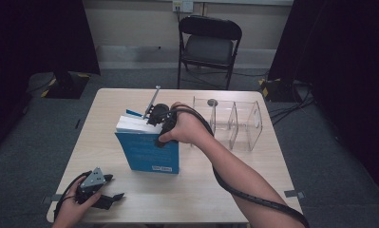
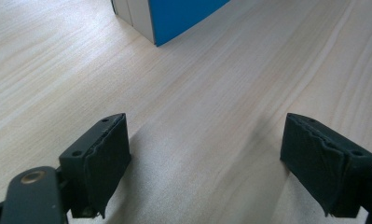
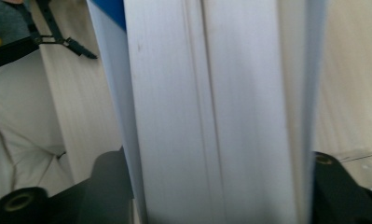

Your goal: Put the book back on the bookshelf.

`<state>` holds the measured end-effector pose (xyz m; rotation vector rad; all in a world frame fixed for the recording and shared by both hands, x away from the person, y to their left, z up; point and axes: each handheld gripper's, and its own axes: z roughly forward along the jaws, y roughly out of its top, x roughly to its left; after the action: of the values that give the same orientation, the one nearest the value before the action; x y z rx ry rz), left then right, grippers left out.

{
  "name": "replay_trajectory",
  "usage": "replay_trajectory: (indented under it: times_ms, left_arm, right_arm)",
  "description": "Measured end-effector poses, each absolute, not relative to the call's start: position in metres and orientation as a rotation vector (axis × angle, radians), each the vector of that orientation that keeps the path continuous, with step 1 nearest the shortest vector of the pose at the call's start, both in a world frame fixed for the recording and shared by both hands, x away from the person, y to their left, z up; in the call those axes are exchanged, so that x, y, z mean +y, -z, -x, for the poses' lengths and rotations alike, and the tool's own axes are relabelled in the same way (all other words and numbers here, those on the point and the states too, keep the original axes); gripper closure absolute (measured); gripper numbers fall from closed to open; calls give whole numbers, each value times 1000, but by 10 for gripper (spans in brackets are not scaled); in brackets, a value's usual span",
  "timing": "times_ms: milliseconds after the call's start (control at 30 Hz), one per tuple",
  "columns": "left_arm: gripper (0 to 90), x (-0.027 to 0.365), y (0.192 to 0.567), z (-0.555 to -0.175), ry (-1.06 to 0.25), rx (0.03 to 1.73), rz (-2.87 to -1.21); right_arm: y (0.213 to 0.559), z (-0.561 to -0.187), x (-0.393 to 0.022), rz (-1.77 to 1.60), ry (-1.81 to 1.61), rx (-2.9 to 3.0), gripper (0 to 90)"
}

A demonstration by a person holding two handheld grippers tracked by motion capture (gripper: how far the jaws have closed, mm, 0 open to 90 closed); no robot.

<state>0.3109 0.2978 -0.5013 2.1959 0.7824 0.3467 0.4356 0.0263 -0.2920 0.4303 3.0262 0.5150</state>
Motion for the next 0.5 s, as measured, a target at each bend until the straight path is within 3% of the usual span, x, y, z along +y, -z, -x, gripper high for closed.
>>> replay_trajectory:
  times_ms: [200,333,500]
  left_arm:
    - [150,298,501,-311,-341,780,-2196]
    - [150,297,502,-311,-331,785,-2192]
    - [149,297,502,-311,-330,785,-2191]
  right_arm:
    - [303,-440,27,-397,-452,3053,499]
    - [303,-441,26,-441,-466,3034,410]
    - [303,-440,28,-422,-418,3036,495]
